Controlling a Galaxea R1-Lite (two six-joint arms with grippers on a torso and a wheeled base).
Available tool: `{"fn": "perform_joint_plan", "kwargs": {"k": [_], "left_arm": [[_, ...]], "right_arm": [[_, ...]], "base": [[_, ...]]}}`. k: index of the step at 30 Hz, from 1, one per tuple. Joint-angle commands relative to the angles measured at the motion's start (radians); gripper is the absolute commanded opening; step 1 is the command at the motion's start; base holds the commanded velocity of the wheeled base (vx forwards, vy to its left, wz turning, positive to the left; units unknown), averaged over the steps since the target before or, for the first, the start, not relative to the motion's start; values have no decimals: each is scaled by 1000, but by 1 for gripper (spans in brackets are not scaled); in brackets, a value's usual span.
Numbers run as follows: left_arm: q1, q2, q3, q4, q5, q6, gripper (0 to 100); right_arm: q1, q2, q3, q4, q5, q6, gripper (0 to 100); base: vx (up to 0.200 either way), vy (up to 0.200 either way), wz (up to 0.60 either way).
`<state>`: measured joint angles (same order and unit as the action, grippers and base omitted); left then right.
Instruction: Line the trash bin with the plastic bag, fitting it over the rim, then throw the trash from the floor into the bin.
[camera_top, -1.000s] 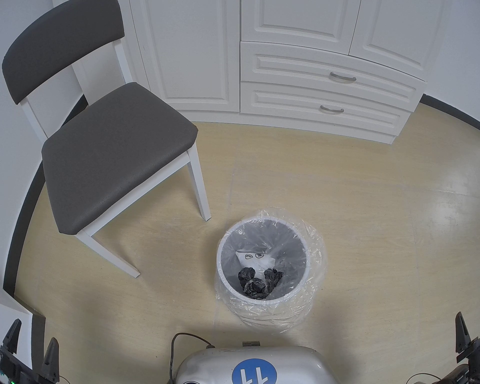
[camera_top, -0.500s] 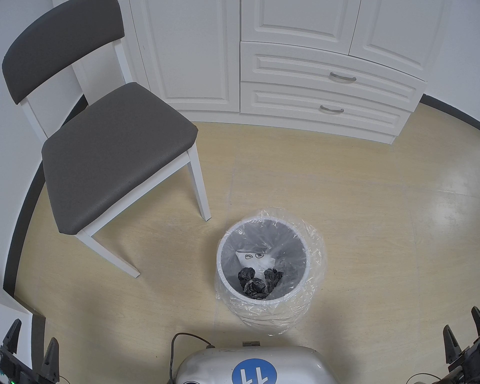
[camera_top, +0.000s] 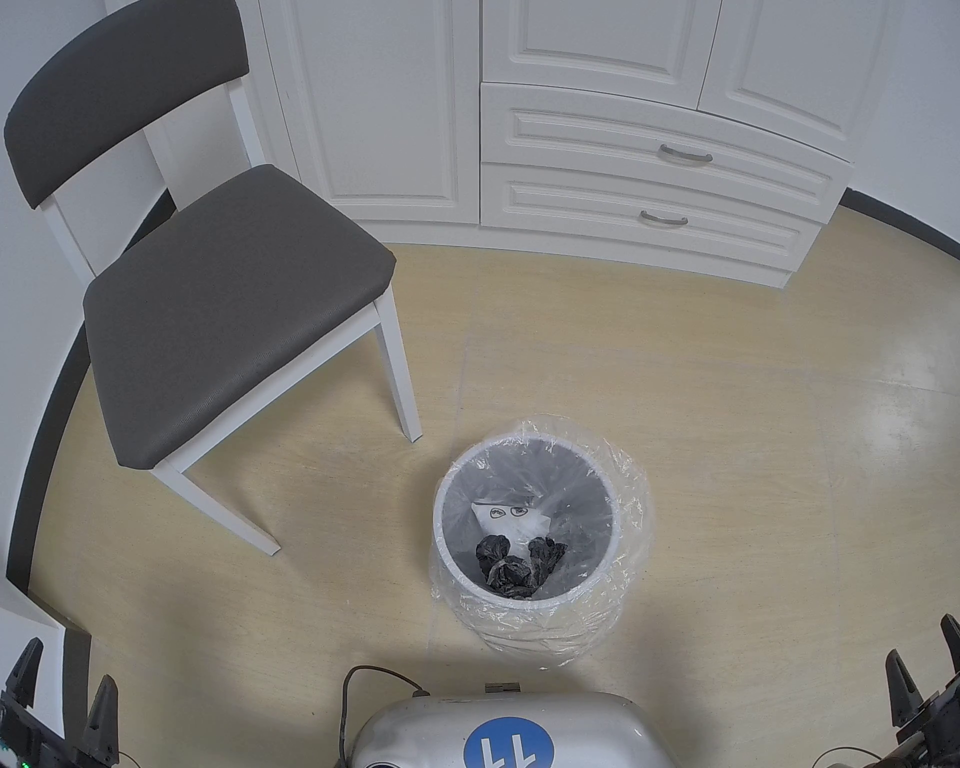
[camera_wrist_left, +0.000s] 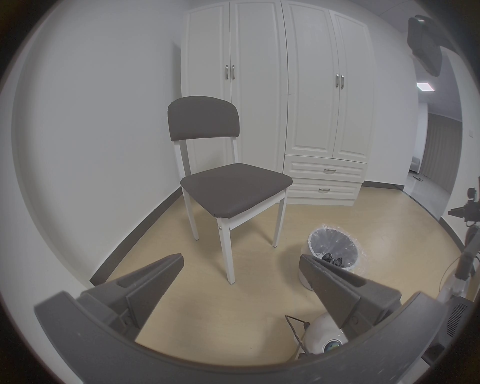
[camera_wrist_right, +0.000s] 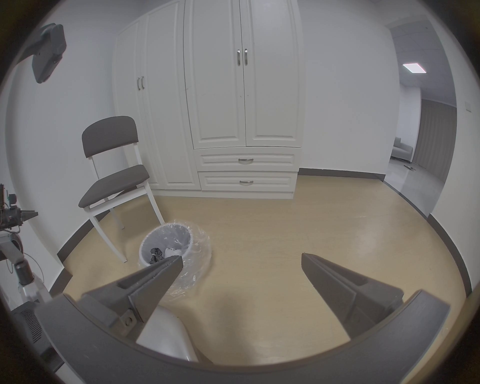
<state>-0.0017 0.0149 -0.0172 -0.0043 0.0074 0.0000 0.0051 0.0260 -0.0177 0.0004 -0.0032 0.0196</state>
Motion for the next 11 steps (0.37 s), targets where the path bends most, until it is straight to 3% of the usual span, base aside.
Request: {"fn": "perform_joint_plan", "kwargs": {"k": [1,11], "left_arm": [[0,-15,17,0,0,0,100],[0,-15,17,0,0,0,100]], "right_arm": [[-4,-26,18,0,0,-10,100],[-4,-26,18,0,0,-9,100]], "base": [[0,0,0],[0,0,0]]}}
